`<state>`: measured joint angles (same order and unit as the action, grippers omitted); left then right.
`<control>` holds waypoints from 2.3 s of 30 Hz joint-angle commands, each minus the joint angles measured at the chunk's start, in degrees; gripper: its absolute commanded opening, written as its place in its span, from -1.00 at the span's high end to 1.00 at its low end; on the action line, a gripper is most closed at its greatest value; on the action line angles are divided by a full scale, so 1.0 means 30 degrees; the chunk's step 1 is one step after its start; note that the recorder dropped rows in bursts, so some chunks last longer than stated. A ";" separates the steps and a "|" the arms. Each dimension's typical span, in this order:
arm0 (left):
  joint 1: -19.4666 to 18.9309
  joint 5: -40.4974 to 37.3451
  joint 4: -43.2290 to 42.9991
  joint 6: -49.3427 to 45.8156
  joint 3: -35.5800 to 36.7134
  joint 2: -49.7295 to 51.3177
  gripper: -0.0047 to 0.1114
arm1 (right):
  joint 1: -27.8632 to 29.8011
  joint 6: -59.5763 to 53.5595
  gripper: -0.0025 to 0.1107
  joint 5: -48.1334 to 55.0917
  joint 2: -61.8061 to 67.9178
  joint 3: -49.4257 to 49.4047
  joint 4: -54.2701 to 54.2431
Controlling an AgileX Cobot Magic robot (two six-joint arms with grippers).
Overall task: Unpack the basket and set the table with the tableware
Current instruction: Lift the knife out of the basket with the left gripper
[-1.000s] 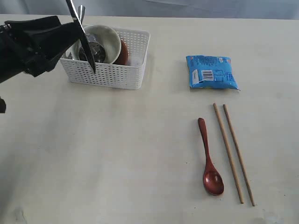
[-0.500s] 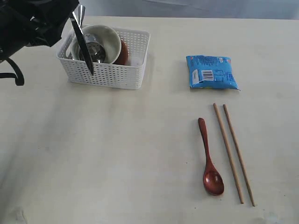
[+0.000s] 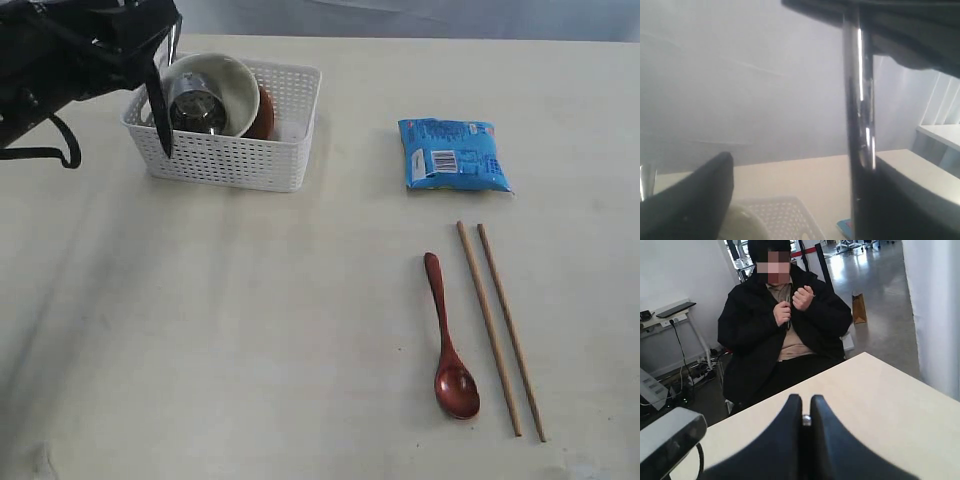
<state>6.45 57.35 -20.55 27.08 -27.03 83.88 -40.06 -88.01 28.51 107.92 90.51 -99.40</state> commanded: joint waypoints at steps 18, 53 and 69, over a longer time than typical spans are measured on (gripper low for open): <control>0.0135 -0.0937 -0.1565 0.0791 -0.0229 0.0063 0.92 | -0.0013 0.0086 -0.21 0.0010 -0.0232 0.0011 -0.0182; 1.0263 -2.4214 -0.1555 0.9279 -0.4887 0.2995 0.92 | 0.4170 -0.4152 -0.08 -2.0060 -0.7098 -0.8087 -0.0182; 1.0513 -2.4191 -0.3156 1.4886 -0.5017 0.5780 0.92 | 0.4170 -0.4451 -0.08 -2.1356 -0.7098 -0.9558 -0.0182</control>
<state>37.74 -15.86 -29.48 70.83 -41.63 100.36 -27.88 -101.15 -35.33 86.95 61.94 -99.91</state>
